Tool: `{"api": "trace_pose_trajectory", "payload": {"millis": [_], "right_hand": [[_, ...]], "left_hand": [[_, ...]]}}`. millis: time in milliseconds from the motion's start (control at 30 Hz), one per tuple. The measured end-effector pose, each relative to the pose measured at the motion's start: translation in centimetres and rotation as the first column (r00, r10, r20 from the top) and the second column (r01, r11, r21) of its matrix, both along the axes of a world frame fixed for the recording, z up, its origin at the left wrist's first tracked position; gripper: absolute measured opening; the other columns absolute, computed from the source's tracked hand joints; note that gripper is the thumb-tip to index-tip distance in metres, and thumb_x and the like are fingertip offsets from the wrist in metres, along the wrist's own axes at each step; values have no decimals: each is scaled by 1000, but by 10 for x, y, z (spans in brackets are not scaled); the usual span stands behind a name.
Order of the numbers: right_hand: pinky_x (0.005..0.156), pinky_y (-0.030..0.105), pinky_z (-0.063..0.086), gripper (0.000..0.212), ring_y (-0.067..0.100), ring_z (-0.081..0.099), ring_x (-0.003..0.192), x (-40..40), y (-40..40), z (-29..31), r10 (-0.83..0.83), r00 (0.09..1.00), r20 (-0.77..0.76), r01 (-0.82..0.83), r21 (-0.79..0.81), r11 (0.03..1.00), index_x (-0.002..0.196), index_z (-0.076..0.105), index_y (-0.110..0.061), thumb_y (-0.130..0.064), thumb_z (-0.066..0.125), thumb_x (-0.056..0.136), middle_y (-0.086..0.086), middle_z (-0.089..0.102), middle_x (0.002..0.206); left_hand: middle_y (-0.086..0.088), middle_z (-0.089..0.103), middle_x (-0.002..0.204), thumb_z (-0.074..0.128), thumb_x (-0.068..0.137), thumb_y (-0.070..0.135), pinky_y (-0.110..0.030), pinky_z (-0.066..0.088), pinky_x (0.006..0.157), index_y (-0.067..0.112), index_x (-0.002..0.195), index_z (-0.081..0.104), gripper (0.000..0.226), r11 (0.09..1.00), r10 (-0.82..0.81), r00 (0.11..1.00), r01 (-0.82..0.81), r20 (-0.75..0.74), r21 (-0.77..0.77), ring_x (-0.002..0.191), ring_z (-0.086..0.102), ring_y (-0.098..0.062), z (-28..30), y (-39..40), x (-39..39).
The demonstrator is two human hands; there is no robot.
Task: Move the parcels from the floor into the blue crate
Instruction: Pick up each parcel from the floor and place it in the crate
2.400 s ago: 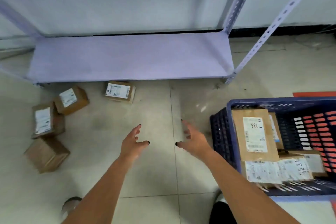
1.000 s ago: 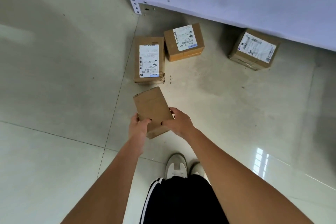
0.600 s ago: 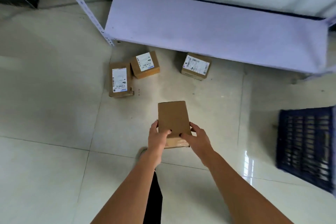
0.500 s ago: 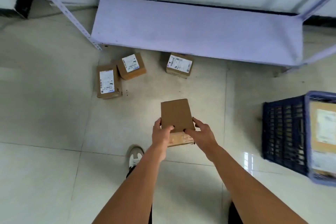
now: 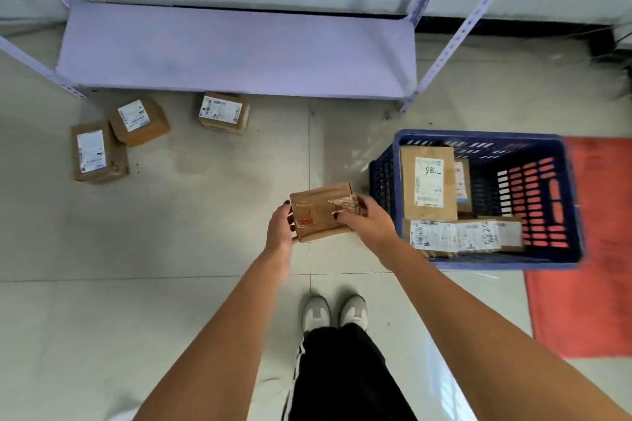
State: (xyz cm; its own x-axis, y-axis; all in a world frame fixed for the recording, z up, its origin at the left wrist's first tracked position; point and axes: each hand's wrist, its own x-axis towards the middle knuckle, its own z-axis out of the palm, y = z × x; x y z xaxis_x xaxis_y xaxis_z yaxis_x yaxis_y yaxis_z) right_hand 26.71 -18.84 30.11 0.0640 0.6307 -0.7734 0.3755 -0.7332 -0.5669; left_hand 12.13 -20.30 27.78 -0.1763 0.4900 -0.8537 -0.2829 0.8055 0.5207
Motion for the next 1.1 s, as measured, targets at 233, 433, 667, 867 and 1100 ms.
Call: {"api": "trace_pose_trajectory", "payload": {"millis": [233, 433, 667, 867, 1100], "right_hand": [[90, 37, 53, 59, 21, 63, 98, 67, -13, -13, -116, 990, -78, 118, 32, 992, 127, 50, -12, -14, 74, 73, 2, 64, 105], [96, 35, 46, 85, 20, 57, 105, 155, -13, -6, -150, 976, -158, 156, 27, 987, 146, 18, -21, -13, 71, 81, -3, 60, 110], [98, 35, 44, 83, 20, 57, 110, 307, 13, -9, -110, 981, -162, 119, 48, 992, 146, 22, -26, -12, 70, 80, 2, 60, 120], [97, 39, 46, 72, 25, 57, 116, 407, 23, -28, -121, 978, -167, 129, 36, 991, 144, 31, -26, -7, 64, 83, 10, 62, 122], [101, 47, 46, 72, 27, 60, 112, 466, 41, -69, -207, 973, -99, 207, -7, 978, 143, 32, -35, -9, 64, 84, 13, 64, 116]], "left_hand": [[23, 65, 55, 31, 99, 25, -5, 41, 68, 20, 84, 60, 33, 988, -100, 994, 95, 33, 124, 65, 57, 7, 3, 5, 64], [22, 62, 45, 26, 100, 21, 3, 33, 38, 21, 71, 56, 42, 960, -204, 972, 223, -119, 170, 46, 56, 15, 9, 12, 148], [-11, 64, 115, 30, 94, 44, -26, 45, 73, 10, 117, 54, 48, 976, -213, 972, 215, -98, 17, 87, 58, -12, 7, 14, 293], [3, 55, 119, 33, 97, 40, -33, 40, 94, 25, 118, 48, 30, 963, -270, 962, 271, -51, 14, 109, 50, -16, 6, 22, 389], [3, 55, 107, 33, 98, 27, -24, 38, 64, 26, 124, 47, 29, 951, -308, 951, 308, -5, -15, 80, 49, -1, -28, 41, 449]]}}
